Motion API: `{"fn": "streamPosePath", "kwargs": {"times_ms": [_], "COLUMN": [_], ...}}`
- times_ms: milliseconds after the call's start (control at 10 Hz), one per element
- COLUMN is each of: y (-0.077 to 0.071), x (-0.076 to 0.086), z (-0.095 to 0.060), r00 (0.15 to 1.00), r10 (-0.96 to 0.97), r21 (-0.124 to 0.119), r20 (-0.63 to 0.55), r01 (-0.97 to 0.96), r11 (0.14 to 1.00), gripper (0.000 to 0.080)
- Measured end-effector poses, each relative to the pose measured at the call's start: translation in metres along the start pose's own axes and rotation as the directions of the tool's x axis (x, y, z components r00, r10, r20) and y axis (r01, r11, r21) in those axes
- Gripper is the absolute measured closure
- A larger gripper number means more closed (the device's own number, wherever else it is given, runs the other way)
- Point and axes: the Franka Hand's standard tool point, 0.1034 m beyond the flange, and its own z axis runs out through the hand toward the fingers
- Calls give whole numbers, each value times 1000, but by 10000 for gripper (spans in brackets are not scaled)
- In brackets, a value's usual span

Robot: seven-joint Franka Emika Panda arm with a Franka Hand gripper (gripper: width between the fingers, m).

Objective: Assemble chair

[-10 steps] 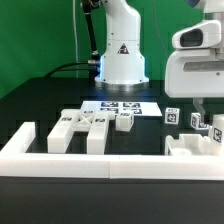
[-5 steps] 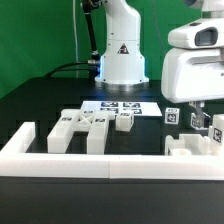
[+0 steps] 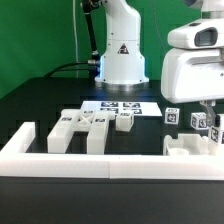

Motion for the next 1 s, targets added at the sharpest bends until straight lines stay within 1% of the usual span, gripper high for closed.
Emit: {"fn": "streamPosePath", "kwargs": {"times_ms": [100, 200, 300, 400, 500, 600, 800, 900, 1000], "y": [-1, -1, 1, 6, 7, 12, 19, 19, 19], "x": [0, 0, 0, -1, -2, -3, -5, -5, -6], "z": [0, 0, 0, 0, 0, -1, -1, -1, 0], "r00": [990, 972, 942, 902, 892, 839, 793, 786, 787], "r10": [144, 236, 336, 432, 452, 544, 610, 618, 618], "r21": [4, 3, 1, -8, -9, -18, -28, -29, -29], "r20": [0, -1, -3, -3, -2, 1, 3, 3, 3], "r01": [-144, -236, -336, -432, -452, -544, -609, -618, -617], "r11": [990, 972, 942, 902, 892, 839, 792, 786, 786], "gripper": [512, 512, 512, 512, 512, 511, 509, 400, 400]}}
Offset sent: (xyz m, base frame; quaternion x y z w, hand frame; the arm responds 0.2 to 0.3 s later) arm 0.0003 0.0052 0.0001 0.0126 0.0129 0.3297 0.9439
